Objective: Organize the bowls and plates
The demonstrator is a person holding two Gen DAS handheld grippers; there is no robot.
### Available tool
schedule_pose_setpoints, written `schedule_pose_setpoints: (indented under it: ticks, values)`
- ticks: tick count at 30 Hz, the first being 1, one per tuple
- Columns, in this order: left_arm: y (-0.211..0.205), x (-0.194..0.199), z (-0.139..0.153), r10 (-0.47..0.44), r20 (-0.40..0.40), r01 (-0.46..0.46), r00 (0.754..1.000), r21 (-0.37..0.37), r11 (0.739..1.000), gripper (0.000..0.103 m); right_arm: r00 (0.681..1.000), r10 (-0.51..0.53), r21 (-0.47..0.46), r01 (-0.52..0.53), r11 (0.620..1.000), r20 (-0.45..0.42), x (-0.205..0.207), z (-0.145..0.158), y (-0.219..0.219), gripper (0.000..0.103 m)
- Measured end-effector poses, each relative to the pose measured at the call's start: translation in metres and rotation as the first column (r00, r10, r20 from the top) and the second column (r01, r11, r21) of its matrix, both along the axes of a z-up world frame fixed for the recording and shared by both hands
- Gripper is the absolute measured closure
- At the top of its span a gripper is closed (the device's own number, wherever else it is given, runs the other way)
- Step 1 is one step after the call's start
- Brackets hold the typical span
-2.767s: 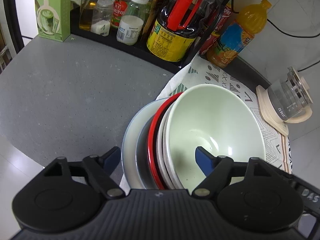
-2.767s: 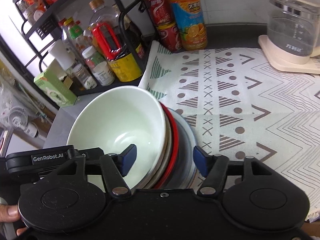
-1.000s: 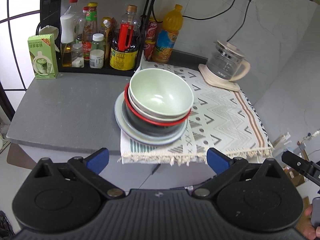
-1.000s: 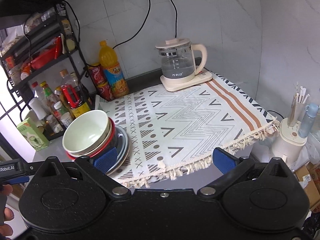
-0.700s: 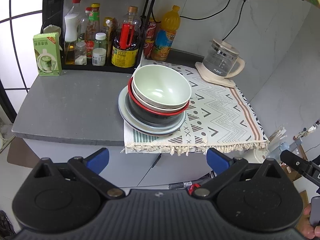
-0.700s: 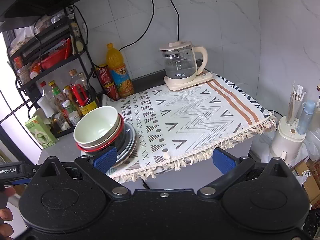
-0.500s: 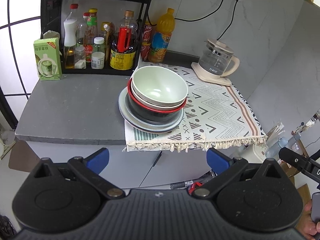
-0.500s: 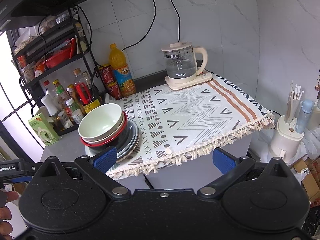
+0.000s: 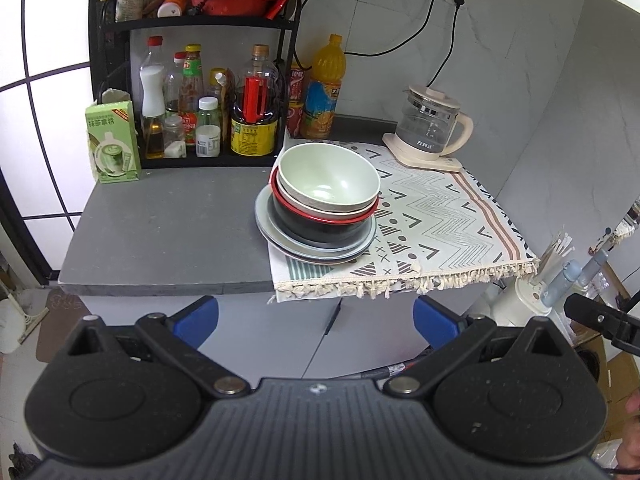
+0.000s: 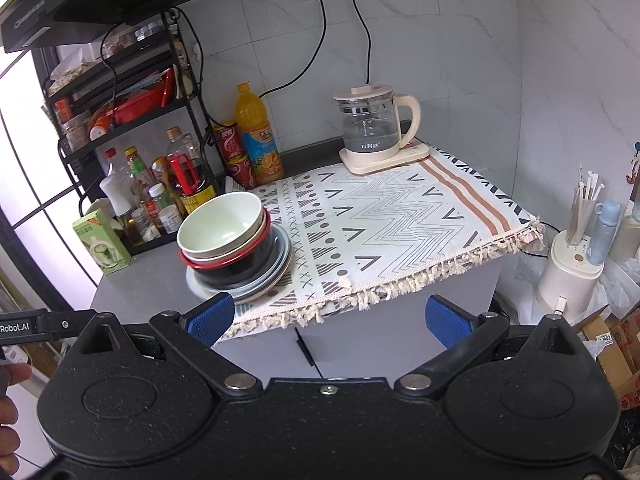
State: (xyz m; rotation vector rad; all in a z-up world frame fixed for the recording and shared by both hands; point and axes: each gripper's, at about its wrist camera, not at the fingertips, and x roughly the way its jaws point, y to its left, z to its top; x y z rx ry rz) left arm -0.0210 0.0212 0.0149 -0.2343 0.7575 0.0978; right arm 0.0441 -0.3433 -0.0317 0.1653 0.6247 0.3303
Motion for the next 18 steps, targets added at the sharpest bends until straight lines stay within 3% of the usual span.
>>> schedule_pose_setpoints:
  ticks: [10, 13, 18]
  values:
    - [0.005, -0.011, 0.006, 0.015, 0.026, -0.016, 1.000, 0.022, 1.000, 0.001, 0.999, 0.026, -0.028, -0.025, 0.999, 0.025, -0.014, 0.004, 0.007, 0.001]
    - [0.005, -0.012, 0.007, 0.016, 0.023, -0.017, 1.000, 0.022, 1.000, 0.001, 0.997, 0.030, -0.078, -0.024, 0.997, 0.069, -0.018, 0.007, 0.012, 0.000]
    - [0.006, -0.013, 0.008, 0.019, 0.019, -0.019, 1.000, 0.027, 0.999, 0.001, 0.997, 0.044, -0.064, -0.040, 0.997, 0.060, -0.017, 0.007, 0.010, 0.000]
